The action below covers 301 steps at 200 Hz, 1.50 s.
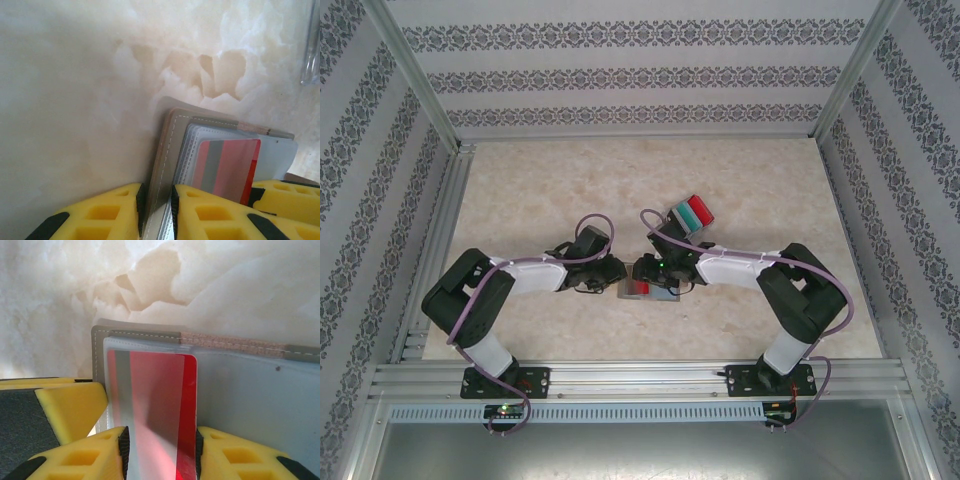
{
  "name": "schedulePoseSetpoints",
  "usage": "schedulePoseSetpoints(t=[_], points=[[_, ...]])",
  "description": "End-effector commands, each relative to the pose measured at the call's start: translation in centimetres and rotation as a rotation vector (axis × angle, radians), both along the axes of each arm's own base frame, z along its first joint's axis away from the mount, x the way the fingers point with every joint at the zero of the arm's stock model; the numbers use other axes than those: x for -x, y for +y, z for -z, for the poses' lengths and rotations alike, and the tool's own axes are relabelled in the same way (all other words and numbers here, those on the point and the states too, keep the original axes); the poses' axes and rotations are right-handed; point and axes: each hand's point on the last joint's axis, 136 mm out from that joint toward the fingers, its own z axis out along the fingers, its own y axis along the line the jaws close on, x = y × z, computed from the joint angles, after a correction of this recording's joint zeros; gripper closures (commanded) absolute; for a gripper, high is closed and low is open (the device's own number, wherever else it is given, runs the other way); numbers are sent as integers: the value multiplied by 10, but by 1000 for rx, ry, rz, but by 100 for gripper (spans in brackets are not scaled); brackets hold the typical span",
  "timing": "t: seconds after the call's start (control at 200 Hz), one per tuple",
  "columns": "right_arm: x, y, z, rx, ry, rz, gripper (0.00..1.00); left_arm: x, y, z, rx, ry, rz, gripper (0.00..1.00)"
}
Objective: Put the credit cards into the card holder
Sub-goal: Insert the credit card into the card slot.
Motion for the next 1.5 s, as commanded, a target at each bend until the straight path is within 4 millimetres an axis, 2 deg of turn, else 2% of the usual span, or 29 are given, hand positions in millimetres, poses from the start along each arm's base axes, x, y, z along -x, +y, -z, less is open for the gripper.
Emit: schedulePoseSetpoints(t=[0.0, 0.145, 0.215, 0.325, 0.43, 0.61, 0.884, 1.154, 1.259, 1.314, 1.364, 1.414, 1.499], points=[[-1, 0, 2, -46, 27, 47, 61, 5, -11, -5, 72, 3, -20, 75], [-1, -11, -1, -27, 21, 64, 62, 12, -7, -8, 68, 16, -29, 74], [1, -18, -1, -4, 15, 76, 60, 16, -6, -15, 73, 10, -33, 71], [6, -20, -3, 5, 20, 70, 61, 20, 3, -14, 25, 8, -35, 70], [10, -22, 5, 15, 37, 70, 60, 22, 0, -12, 57, 4, -34, 69], [17, -13, 13, 10, 68, 41, 61, 22, -7, -6, 77, 25, -23, 71], [6, 14, -12, -53, -1, -2, 63, 22, -19, -4, 88, 31, -4, 73], [7, 25, -12, -94, 25, -17, 63, 21, -21, -4, 115, 23, -38, 73], [6, 16, -13, -70, 12, 2, 62, 21, -16, -4, 81, 15, -37, 73], [2, 13, -18, -116, 17, 22, 62, 22, -15, -5, 81, 12, -36, 73], [-1, 3, -23, -98, -4, 33, 63, 21, -15, -7, 74, 5, -35, 72], [-5, -11, -30, -42, -56, 37, 59, 21, -11, -8, 53, -3, -37, 71], [-15, -25, -56, -46, -153, 8, 56, 20, -1, -13, 0, -23, -49, 68]])
